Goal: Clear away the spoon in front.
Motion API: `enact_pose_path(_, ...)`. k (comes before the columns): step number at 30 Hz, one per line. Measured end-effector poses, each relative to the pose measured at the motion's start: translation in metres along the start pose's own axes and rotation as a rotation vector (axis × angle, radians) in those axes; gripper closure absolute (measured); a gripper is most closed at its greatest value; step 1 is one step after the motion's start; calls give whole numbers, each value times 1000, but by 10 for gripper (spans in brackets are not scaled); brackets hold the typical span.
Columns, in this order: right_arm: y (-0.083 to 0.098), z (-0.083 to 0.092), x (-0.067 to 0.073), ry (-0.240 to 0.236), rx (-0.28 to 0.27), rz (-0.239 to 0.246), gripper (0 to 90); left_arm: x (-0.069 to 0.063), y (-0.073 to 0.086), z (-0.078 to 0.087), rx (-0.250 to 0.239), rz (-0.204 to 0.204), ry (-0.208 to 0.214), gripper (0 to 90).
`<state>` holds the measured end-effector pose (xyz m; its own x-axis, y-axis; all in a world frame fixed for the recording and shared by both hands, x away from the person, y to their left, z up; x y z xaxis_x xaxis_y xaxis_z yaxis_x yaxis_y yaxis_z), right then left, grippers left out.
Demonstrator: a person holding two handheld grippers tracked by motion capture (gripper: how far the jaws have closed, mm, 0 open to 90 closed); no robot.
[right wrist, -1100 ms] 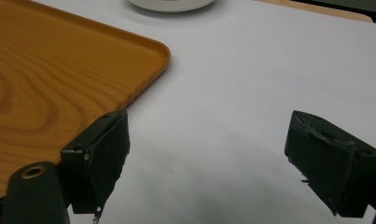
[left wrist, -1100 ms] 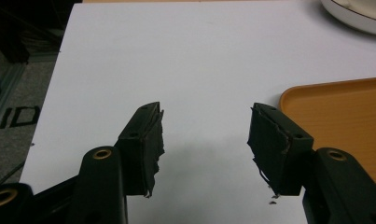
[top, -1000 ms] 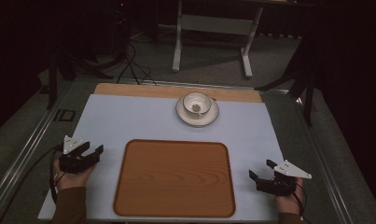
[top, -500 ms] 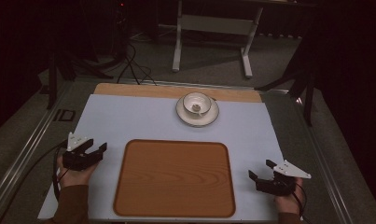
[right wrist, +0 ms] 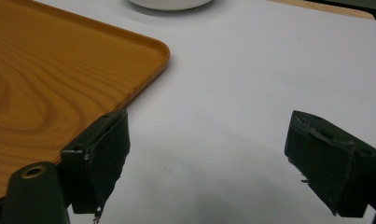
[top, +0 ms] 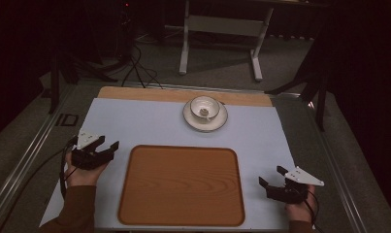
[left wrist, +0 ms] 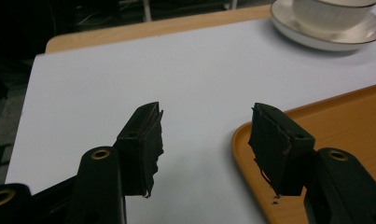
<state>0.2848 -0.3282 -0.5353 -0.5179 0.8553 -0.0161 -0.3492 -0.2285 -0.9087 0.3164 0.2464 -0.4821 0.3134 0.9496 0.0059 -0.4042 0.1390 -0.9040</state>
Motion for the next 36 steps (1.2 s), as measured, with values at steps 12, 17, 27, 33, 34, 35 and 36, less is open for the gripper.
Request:
enact_pose_path(12,0,-1,0,-4,-1,1,139,-16,-29,-15,-15,-46,38,430)
enact_pose_path(17,0,-1,-1,-4,-1,2,139,-23,-37,-22,-23,-51,56,430)
enact_pose_path(27,0,0,-1,-6,-4,-2,139,-43,-51,-40,-16,-90,99,430)
enact_pose_path(33,-1,0,-1,-6,-7,-3,139,-54,-60,-50,-19,-102,125,430)
enact_pose_path(34,-1,0,-1,-6,-7,-4,139,-56,-62,-52,-21,-103,130,430)
enact_pose_path(35,-1,0,-1,-7,-8,-4,139,-57,-64,-54,-21,-103,133,431)
enact_pose_path(36,-1,0,-1,-6,-7,-3,139,-59,-65,-55,-23,-105,137,433)
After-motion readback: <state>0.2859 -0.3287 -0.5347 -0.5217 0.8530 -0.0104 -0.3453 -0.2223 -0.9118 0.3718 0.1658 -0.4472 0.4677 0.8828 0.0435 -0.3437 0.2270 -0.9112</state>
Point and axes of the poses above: each handheld gripper's, and its own axes: z roughly backward along the jaws, y roughly out of its underside, x roughly to its left, the point moved 3 cm from there along -z, roughly forward along the jaws, and after that the axes turned 5 degrees about -x, right-handed, at the moved point
